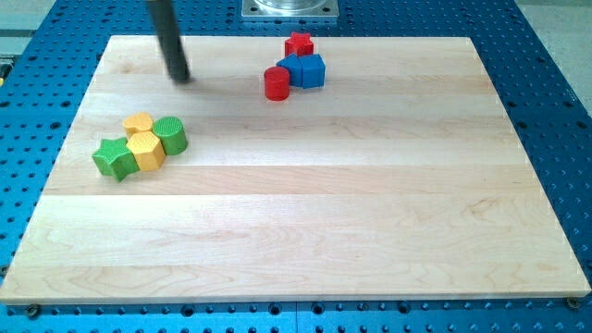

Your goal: Place your arm at the top left of the red star

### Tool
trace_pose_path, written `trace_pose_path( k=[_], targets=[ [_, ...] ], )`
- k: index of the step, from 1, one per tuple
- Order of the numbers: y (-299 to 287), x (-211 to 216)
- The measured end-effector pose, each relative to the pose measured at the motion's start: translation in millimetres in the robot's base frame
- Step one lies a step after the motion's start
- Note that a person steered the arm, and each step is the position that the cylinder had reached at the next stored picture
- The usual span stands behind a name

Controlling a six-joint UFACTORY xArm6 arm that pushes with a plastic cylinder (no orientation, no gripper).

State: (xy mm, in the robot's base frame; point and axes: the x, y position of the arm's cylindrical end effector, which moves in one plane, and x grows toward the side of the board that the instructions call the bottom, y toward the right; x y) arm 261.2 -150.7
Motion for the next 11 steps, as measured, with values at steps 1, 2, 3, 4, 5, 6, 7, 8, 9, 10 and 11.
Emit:
trace_pose_path(
  k=[1, 2, 3, 4, 5, 6, 7, 8, 9, 10, 11],
  targets=[
    [25.3, -20.2],
    [25.3, -20.1],
    [25.3, -20.1],
    [25.5, -19.7],
    [33.4, -19.7],
    [45.7, -26.5],
    [62.5, -56.3],
    [78.2, -68.2],
    [112.5, -67.9],
    [165.1, -67.7],
    [169.9, -54.3]
  ],
)
